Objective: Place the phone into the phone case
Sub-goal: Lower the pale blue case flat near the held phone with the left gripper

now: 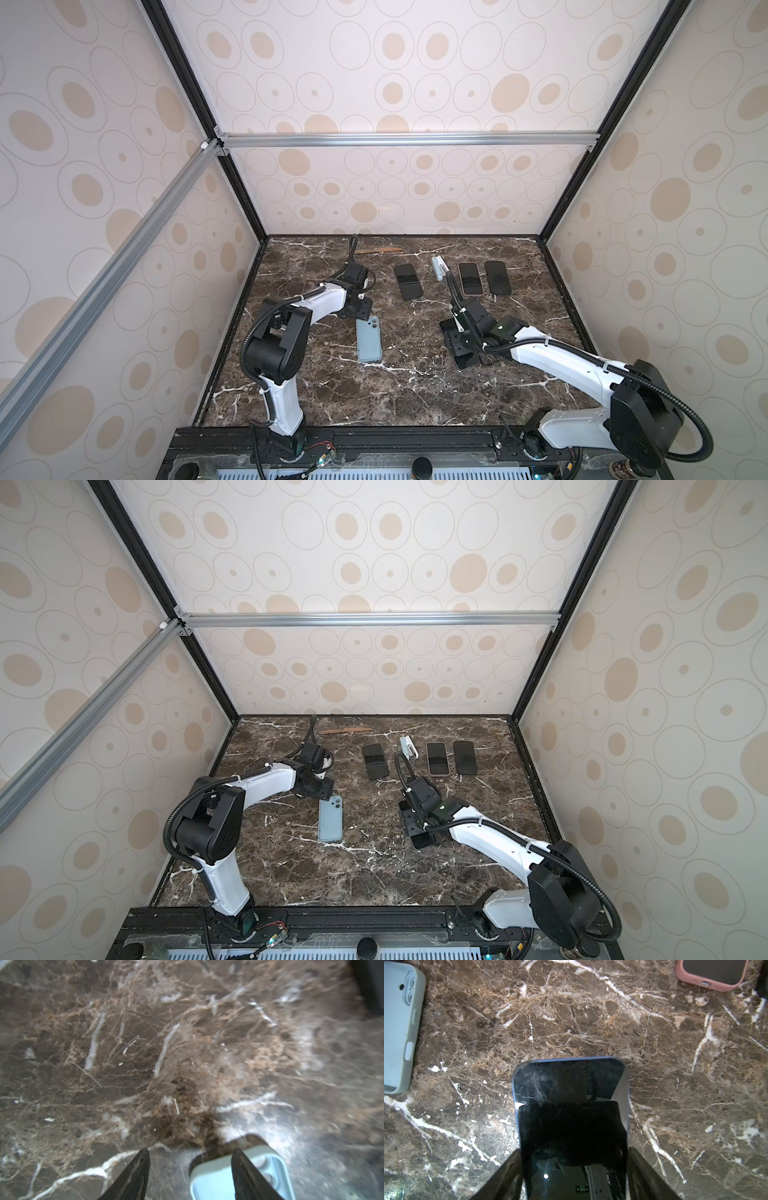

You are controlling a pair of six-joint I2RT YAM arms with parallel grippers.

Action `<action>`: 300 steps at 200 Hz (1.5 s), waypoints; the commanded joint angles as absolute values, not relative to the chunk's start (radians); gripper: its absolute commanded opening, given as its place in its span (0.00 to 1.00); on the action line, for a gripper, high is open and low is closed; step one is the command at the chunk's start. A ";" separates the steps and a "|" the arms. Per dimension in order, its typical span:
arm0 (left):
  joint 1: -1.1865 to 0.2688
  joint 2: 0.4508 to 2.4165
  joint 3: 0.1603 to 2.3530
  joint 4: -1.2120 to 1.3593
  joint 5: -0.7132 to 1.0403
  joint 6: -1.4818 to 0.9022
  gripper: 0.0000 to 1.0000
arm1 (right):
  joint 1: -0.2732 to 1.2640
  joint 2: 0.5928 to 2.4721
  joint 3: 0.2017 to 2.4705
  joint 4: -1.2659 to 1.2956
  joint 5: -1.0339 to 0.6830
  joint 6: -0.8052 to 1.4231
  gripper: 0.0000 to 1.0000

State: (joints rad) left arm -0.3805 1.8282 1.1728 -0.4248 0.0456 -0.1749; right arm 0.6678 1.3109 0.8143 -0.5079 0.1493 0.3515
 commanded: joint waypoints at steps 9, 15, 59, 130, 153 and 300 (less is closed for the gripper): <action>-0.380 1.789 1.167 -0.442 0.083 -0.115 0.64 | 0.672 1.317 0.839 -0.491 0.147 0.359 0.36; -0.380 1.785 1.162 -0.440 0.091 -0.108 0.64 | 0.672 1.316 0.836 -0.489 0.146 0.359 0.36; -0.382 1.810 1.155 -0.446 0.096 -0.084 0.64 | 0.673 1.318 0.830 -0.479 0.139 0.366 0.36; -0.400 1.876 1.152 -0.441 0.063 -0.084 0.49 | 0.673 1.315 0.828 -0.481 0.147 0.362 0.36; -0.402 1.879 1.154 -0.446 0.048 -0.101 0.32 | 0.673 1.313 0.827 -0.481 0.148 0.362 0.36; -0.553 1.619 0.799 -0.449 0.212 -0.614 0.32 | 0.673 1.344 0.844 -0.469 0.136 0.339 0.36</action>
